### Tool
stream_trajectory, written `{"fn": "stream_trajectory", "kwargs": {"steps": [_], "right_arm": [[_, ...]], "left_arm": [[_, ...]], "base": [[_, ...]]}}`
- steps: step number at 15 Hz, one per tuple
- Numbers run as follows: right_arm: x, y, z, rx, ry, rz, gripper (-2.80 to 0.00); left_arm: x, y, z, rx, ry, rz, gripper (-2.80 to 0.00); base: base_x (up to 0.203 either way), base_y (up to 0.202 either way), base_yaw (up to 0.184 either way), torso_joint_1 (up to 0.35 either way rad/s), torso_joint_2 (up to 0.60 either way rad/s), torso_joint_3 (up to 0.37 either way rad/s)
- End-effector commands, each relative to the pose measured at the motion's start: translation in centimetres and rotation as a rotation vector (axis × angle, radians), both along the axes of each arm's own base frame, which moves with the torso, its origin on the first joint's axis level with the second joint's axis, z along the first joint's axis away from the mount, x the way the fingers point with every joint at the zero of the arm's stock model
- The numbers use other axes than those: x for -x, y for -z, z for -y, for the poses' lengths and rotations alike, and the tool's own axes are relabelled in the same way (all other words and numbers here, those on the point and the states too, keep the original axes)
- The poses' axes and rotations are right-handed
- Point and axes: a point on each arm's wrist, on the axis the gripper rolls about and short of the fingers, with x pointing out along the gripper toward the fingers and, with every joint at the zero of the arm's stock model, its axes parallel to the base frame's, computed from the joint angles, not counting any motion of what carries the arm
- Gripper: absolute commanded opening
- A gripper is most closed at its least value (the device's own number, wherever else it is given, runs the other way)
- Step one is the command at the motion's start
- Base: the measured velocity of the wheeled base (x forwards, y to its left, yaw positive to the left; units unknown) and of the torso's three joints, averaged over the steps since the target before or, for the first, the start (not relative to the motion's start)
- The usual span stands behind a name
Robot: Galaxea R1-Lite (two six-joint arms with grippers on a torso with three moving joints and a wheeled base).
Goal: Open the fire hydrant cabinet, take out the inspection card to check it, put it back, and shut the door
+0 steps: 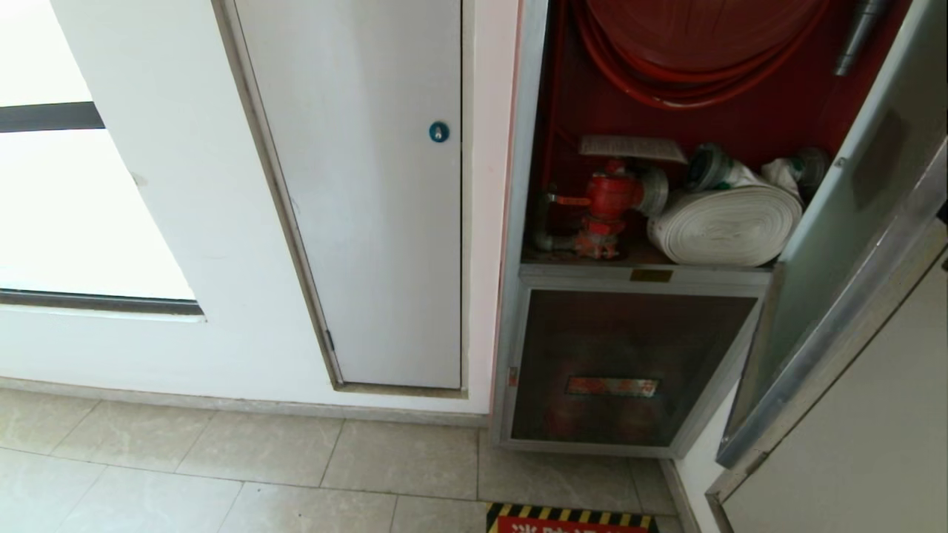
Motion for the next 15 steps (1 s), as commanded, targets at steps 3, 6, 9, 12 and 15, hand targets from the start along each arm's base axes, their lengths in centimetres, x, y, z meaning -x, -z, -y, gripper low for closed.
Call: {"fn": "stream_trajectory", "kwargs": {"steps": [3, 6, 9, 12, 15], "right_arm": [[-3.1, 0.3, -1.3, 0.004, -0.072, -0.056, -2.8], [-5.7, 0.2, -1.7, 0.004, -0.089, -0.08, -2.8], [-8.4, -0.7, -2.0, 0.004, -0.089, -0.07, -2.8], [-11.1, -0.8, -2.3, 0.006, -0.09, -0.079, -2.8], [-14.0, -0.6, -2.7, 0.007, -0.115, -0.092, -2.8]], "left_arm": [[0.0, 0.0, 0.0, 0.0, 0.0, -0.001, -2.8], [0.0, 0.0, 0.0, 0.0, 0.0, -0.001, -2.8], [0.0, 0.0, 0.0, 0.0, -0.001, -0.001, -2.8], [0.0, 0.0, 0.0, 0.0, 0.0, 0.0, -2.8], [0.0, 0.0, 0.0, 0.0, -0.001, -0.001, -2.8]], "base": [[0.0, 0.0, 0.0, 0.0, 0.0, 0.0], [0.0, 0.0, 0.0, 0.0, 0.0, 0.0], [0.0, 0.0, 0.0, 0.0, 0.0, 0.0], [0.0, 0.0, 0.0, 0.0, 0.0, 0.0], [0.0, 0.0, 0.0, 0.0, 0.0, 0.0]]}}
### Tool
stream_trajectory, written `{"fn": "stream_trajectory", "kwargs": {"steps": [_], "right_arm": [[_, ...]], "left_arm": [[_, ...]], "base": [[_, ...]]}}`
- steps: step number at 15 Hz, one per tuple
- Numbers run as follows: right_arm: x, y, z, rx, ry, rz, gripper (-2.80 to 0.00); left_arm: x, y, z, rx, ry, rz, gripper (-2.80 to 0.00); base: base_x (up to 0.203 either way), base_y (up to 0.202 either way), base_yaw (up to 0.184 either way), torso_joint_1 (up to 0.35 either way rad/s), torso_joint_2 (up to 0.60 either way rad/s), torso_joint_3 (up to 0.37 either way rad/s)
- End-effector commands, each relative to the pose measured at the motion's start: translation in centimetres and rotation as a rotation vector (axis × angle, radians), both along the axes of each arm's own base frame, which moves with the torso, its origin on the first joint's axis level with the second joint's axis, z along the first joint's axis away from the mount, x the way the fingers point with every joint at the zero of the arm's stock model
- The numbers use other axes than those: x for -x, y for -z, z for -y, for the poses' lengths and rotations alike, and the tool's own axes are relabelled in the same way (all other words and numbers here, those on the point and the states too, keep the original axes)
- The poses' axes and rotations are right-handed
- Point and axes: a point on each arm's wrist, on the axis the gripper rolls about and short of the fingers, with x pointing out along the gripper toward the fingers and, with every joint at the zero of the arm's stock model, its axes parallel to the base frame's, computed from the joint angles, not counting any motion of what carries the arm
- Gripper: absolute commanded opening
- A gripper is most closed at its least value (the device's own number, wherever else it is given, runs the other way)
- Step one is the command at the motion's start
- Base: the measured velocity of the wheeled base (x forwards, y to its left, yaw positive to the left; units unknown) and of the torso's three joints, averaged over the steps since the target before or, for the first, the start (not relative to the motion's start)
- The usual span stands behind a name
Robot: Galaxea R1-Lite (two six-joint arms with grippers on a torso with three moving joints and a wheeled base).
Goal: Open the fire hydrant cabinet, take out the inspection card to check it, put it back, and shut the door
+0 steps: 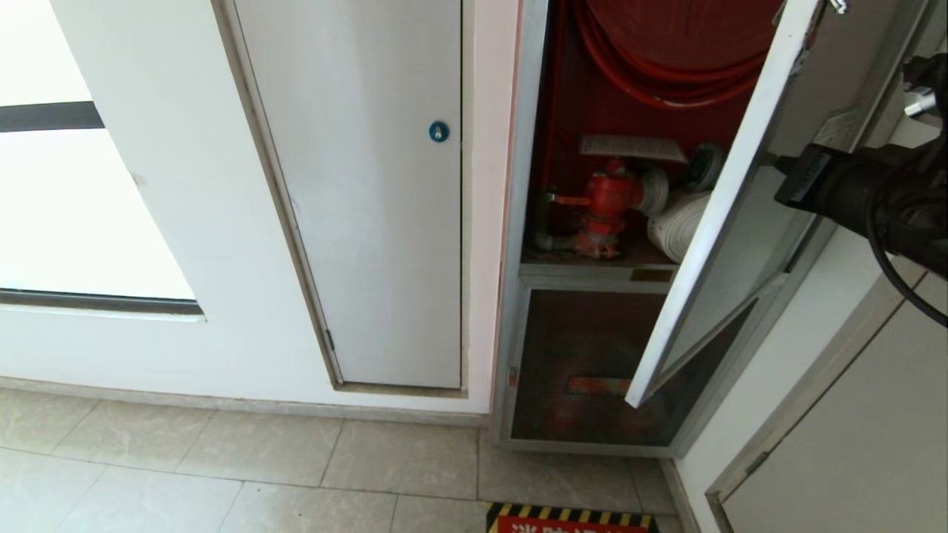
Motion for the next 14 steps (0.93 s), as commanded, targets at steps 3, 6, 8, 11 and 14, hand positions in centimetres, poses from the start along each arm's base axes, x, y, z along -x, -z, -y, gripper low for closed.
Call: {"fn": "stream_trajectory", "kwargs": {"steps": [3, 6, 8, 11, 14], "right_arm": [[-5.4, 1.3, -0.7, 0.006, -0.019, -0.038, -2.8], [-9.2, 2.1, -1.1, 0.01, -0.035, -0.042, -2.8], [-11.5, 2.0, -1.4, 0.009, -0.055, -0.006, -2.8], [-15.0, 2.6, -1.8, 0.022, -0.059, 0.032, -2.8], [-18.6, 3.7, -2.1, 0.027, -0.046, 0.064, -2.8]], "left_arm": [[0.0, 0.0, 0.0, 0.0, 0.001, -0.001, -2.8], [0.0, 0.0, 0.0, 0.002, -0.001, -0.001, -2.8], [0.0, 0.0, 0.0, 0.0, -0.001, -0.001, -2.8], [0.0, 0.0, 0.0, 0.0, 0.001, -0.001, -2.8], [0.0, 0.0, 0.0, 0.0, 0.0, -0.001, -2.8]], "base": [[0.0, 0.0, 0.0, 0.0, 0.0, 0.0], [0.0, 0.0, 0.0, 0.0, 0.0, 0.0], [0.0, 0.0, 0.0, 0.0, 0.0, 0.0], [0.0, 0.0, 0.0, 0.0, 0.0, 0.0], [0.0, 0.0, 0.0, 0.0, 0.0, 0.0]]}}
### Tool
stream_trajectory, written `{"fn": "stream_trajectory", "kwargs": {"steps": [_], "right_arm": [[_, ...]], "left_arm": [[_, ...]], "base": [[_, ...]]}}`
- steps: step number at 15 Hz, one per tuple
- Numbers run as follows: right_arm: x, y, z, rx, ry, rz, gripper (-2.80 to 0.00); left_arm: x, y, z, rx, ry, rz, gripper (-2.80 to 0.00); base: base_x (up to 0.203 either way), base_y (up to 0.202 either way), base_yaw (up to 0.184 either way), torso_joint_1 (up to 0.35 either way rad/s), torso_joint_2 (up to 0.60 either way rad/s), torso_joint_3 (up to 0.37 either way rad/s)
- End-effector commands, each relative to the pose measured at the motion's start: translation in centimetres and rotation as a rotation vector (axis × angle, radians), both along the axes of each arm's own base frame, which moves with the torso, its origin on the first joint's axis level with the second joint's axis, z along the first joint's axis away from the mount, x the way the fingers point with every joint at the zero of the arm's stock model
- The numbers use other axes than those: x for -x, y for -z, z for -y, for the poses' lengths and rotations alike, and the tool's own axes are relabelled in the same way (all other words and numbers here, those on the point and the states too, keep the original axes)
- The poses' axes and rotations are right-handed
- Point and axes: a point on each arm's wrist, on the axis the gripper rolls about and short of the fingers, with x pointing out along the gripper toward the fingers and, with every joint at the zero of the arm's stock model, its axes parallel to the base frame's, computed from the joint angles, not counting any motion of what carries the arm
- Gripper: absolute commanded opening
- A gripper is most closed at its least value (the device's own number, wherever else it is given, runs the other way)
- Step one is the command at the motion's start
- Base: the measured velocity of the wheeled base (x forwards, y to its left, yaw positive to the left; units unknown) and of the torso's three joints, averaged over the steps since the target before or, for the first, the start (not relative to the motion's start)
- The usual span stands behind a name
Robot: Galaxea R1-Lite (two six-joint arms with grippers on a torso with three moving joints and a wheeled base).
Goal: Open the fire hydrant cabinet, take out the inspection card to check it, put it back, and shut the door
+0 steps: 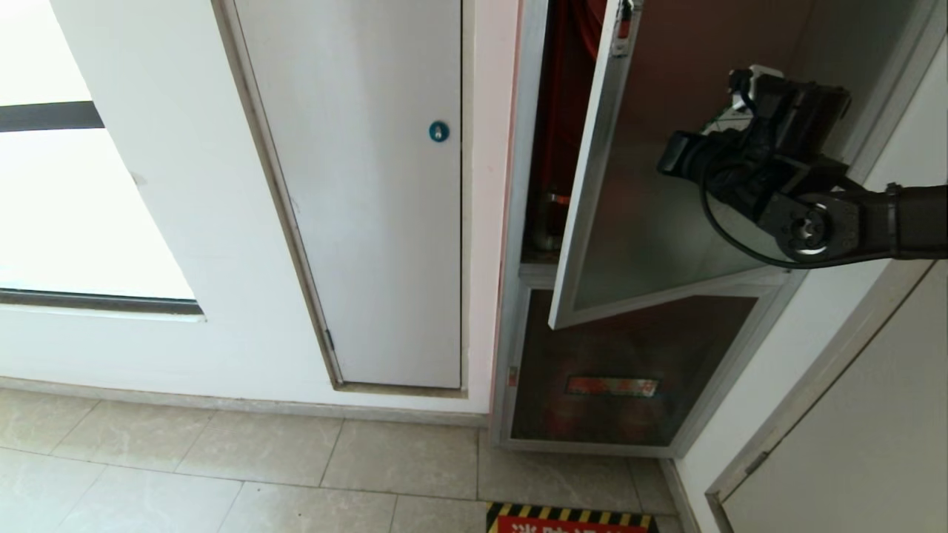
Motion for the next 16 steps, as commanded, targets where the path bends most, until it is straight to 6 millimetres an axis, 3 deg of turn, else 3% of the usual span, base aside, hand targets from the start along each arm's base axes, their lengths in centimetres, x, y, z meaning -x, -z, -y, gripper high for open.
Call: {"fn": "stream_trajectory", "kwargs": {"steps": [1, 4, 7, 12, 16], "right_arm": [[-3.9, 2.7, -0.4, -0.002, 0.022, -0.008, -2.8], [-6.5, 4.0, -0.5, 0.001, 0.073, 0.018, -2.8], [-7.3, 5.4, -0.4, 0.021, 0.085, -0.016, -2.8], [-7.5, 5.8, -0.3, 0.025, 0.087, -0.025, -2.8], [-5.7, 4.0, -0.3, 0.029, 0.087, -0.043, -2.8]], "left_arm": [[0.0, 0.0, 0.0, 0.0, -0.001, -0.001, -2.8], [0.0, 0.0, 0.0, 0.0, -0.001, -0.001, -2.8], [0.0, 0.0, 0.0, 0.0, 0.0, -0.001, -2.8], [0.0, 0.0, 0.0, 0.002, -0.001, -0.001, -2.8], [0.0, 0.0, 0.0, 0.0, 0.0, -0.001, -2.8]], "base": [[0.0, 0.0, 0.0, 0.0, 0.0, 0.0], [0.0, 0.0, 0.0, 0.0, 0.0, 0.0], [0.0, 0.0, 0.0, 0.0, 0.0, 0.0], [0.0, 0.0, 0.0, 0.0, 0.0, 0.0], [0.0, 0.0, 0.0, 0.0, 0.0, 0.0]]}}
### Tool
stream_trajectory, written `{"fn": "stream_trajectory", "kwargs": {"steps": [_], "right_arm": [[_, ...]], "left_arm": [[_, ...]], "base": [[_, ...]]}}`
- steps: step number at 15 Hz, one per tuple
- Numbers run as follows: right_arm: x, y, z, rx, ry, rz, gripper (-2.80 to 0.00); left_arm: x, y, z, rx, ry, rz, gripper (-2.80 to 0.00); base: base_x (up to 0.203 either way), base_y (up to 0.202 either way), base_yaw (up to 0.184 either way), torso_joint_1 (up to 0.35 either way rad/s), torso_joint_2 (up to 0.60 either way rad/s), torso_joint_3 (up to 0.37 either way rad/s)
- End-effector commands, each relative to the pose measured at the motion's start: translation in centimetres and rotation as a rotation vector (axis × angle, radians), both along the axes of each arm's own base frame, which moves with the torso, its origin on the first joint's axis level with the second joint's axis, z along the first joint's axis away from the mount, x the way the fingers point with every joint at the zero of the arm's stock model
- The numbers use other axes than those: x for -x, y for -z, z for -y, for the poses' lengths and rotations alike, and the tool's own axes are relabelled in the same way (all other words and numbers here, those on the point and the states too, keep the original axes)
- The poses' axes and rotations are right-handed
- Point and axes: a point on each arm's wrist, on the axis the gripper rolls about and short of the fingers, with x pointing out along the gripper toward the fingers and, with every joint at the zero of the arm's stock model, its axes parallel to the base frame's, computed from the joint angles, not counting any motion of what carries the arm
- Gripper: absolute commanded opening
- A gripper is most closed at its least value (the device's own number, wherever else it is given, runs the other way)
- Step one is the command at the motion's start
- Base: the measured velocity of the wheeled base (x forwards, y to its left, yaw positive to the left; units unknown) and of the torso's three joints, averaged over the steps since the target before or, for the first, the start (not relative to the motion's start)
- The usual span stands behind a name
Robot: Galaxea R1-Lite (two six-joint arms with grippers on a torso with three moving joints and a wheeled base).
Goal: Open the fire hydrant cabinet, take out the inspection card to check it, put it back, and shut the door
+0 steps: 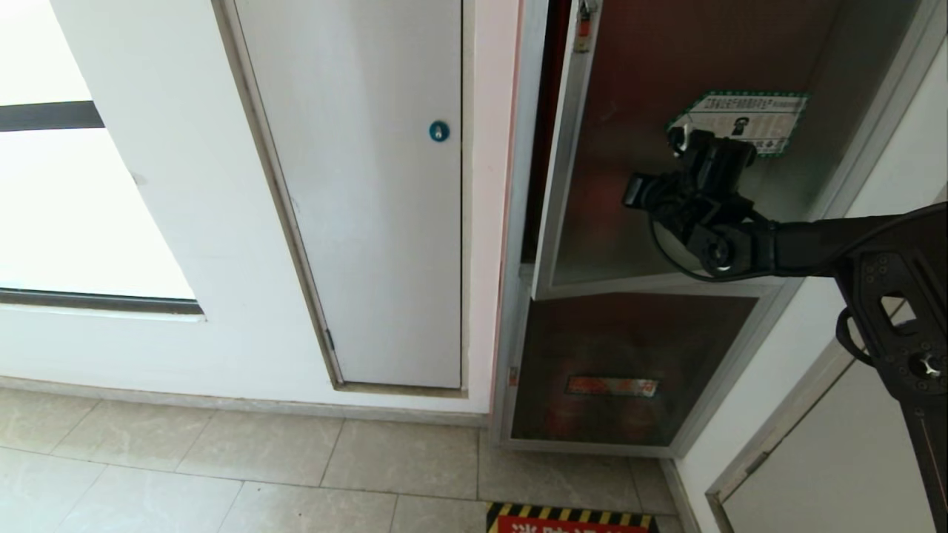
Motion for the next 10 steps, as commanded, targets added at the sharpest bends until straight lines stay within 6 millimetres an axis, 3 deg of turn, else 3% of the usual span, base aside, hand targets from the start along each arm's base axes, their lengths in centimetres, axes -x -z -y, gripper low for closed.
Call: {"fn": "stream_trajectory", "kwargs": {"steps": [1, 5, 10], "right_arm": [[2.2, -2.3, -0.1, -0.003, -0.005, 0.007, -2.8], [7.7, -5.2, 0.0, -0.002, -0.02, -0.013, -2.8], [18.3, -8.8, 1.1, -0.005, -0.028, 0.018, -2.8]], "left_arm": [[0.0, 0.0, 0.0, 0.0, 0.0, -0.001, -2.8], [0.0, 0.0, 0.0, -0.001, -0.001, -0.001, -2.8], [0.0, 0.0, 0.0, 0.0, 0.0, 0.0, -2.8]], "base": [[0.0, 0.0, 0.0, 0.0, 0.0, 0.0], [0.0, 0.0, 0.0, 0.0, 0.0, 0.0], [0.0, 0.0, 0.0, 0.001, 0.0, 0.009]]}}
